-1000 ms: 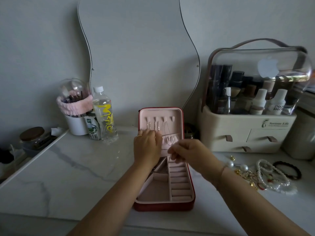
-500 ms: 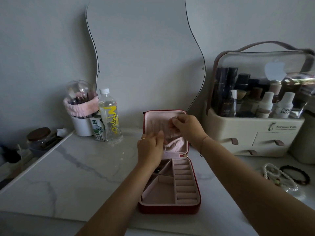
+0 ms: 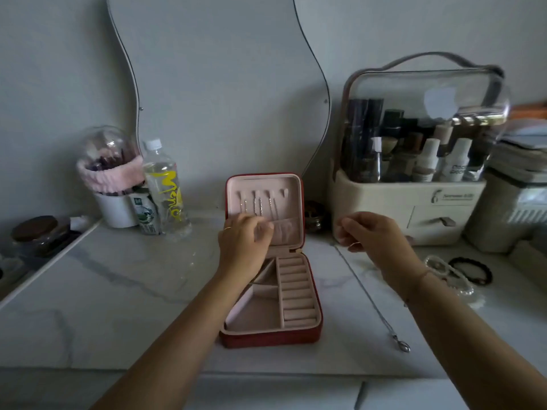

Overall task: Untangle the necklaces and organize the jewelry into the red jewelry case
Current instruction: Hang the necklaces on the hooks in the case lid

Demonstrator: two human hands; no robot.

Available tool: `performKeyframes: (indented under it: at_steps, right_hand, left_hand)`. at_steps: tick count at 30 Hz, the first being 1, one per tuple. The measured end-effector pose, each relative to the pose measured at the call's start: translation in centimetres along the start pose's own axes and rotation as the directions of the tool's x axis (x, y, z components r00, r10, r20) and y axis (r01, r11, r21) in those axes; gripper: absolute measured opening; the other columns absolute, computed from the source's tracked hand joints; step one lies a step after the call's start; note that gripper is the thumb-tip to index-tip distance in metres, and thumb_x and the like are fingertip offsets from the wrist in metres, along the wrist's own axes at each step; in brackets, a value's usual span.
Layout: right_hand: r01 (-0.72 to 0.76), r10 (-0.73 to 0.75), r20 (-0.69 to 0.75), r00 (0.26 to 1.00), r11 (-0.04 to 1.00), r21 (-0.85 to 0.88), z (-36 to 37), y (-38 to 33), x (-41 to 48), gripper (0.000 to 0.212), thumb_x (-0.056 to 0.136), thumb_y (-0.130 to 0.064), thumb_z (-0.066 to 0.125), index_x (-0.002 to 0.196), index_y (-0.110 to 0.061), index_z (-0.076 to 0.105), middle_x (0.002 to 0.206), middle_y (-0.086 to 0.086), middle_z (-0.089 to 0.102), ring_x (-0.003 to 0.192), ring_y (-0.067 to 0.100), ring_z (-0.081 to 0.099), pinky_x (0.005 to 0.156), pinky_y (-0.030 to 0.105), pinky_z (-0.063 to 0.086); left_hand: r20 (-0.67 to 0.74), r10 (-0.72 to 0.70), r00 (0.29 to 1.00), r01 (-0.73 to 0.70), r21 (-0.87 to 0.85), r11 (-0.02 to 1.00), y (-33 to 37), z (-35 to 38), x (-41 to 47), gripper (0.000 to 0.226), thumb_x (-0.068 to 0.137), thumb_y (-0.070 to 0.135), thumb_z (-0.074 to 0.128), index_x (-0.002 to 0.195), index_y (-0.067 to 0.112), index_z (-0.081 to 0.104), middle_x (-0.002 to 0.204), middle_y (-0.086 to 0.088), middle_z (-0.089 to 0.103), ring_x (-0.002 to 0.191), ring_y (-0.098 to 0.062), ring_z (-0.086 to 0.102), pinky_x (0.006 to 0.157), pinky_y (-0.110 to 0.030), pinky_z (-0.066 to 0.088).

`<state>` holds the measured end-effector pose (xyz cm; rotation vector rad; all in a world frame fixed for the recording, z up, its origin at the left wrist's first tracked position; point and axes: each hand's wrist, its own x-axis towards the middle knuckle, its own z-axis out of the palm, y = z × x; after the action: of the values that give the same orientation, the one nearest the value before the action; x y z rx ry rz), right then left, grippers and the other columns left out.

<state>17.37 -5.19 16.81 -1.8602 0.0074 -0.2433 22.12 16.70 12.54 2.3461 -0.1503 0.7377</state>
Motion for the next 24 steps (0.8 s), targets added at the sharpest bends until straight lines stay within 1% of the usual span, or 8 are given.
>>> performKeyframes:
  at_steps: [4,7,10,13,16,19,22,24]
  right_hand:
    - [-0.115,0.131,-0.047,0.990,0.960,0.255,-4.3,1.2,-5.4,0.020,0.096,-0.010,0.047,0.094,-0.005,0.067,0.080,0.012,0.064,0.068,0.019,0.057,0.062,0.025,0.049]
    - [-0.187,0.231,-0.050,0.972,0.881,0.434,-6.2,2.2,-10.1,0.024,0.095,-0.012,0.046,0.094,0.000,0.067,0.076,0.014,0.064,0.063,0.018,0.057,0.059,0.026,0.049]
    - [-0.280,0.351,-0.029,0.936,0.791,0.544,-6.9,3.8,-14.0,0.027,0.095,-0.011,0.044,0.091,0.004,0.066,0.070,0.015,0.062,0.055,0.018,0.054,0.049,0.025,0.046]
    - [-0.384,0.477,0.017,0.878,0.684,0.620,-7.1,5.1,-16.7,0.029,0.096,-0.010,0.041,0.090,0.007,0.064,0.064,0.017,0.060,0.048,0.019,0.052,0.042,0.025,0.043]
    - [-0.514,0.593,0.120,0.796,0.558,0.651,-7.2,6.1,-18.1,0.028,0.096,-0.012,0.043,0.089,0.006,0.064,0.065,0.019,0.061,0.047,0.020,0.055,0.042,0.027,0.047]
    - [-0.626,0.664,0.228,0.712,0.454,0.634,-6.9,6.8,-18.5,0.021,0.091,-0.010,0.053,0.093,0.007,0.064,0.073,0.023,0.064,0.058,0.027,0.060,0.052,0.031,0.054]
    - [-0.691,0.687,0.315,0.655,0.374,0.619,-5.9,6.8,-18.5,0.029,0.078,-0.010,0.061,0.099,0.010,0.064,0.087,0.025,0.069,0.079,0.036,0.064,0.067,0.040,0.054]
    - [-0.705,0.645,0.398,0.652,0.323,0.631,-5.2,6.5,-18.3,0.042,0.070,-0.017,0.060,0.104,0.009,0.064,0.100,0.026,0.069,0.088,0.036,0.066,0.074,0.042,0.053]
  left_hand:
    - [0.178,0.256,0.950,-0.245,-0.082,0.966,4.2,-0.3,-3.2,0.031,0.077,0.039,0.063,0.099,0.019,0.072,0.102,0.002,0.066,0.098,-0.020,0.060,0.089,-0.043,0.046]
    - [0.361,0.464,0.809,-0.402,-0.237,0.885,8.4,0.2,-7.2,0.037,0.078,0.042,0.067,0.106,0.018,0.071,0.106,0.003,0.066,0.102,-0.016,0.057,0.092,-0.040,0.045]
    - [0.512,0.550,0.660,-0.473,-0.286,0.833,10.8,1.9,-11.2,0.047,0.085,0.037,0.067,0.128,0.020,0.058,0.130,0.005,0.055,0.121,-0.011,0.043,0.105,-0.030,0.033]
    - [0.559,0.571,0.602,-0.509,-0.283,0.813,10.9,3.6,-13.4,0.053,0.089,0.032,0.064,0.139,0.021,0.048,0.143,0.006,0.045,0.129,-0.011,0.034,0.109,-0.025,0.026]
    - [0.498,0.607,0.619,-0.526,-0.312,0.791,10.6,4.4,-15.0,0.039,0.086,0.030,0.065,0.122,0.017,0.062,0.124,0.003,0.059,0.114,-0.012,0.045,0.098,-0.028,0.041]
    - [0.322,0.656,0.682,-0.572,-0.325,0.753,10.3,4.2,-16.9,0.020,0.087,0.022,0.057,0.099,0.015,0.071,0.096,0.005,0.066,0.092,-0.010,0.054,0.076,-0.023,0.048]
    - [0.175,0.681,0.711,-0.603,-0.348,0.718,9.9,3.5,-18.0,0.016,0.089,0.015,0.056,0.096,0.015,0.071,0.091,0.005,0.067,0.086,-0.008,0.056,0.074,-0.018,0.048]
    - [0.101,0.667,0.738,-0.586,-0.394,0.708,9.8,3.1,-18.6,0.014,0.088,0.009,0.064,0.098,0.016,0.069,0.093,0.005,0.066,0.087,-0.008,0.058,0.077,-0.018,0.048]
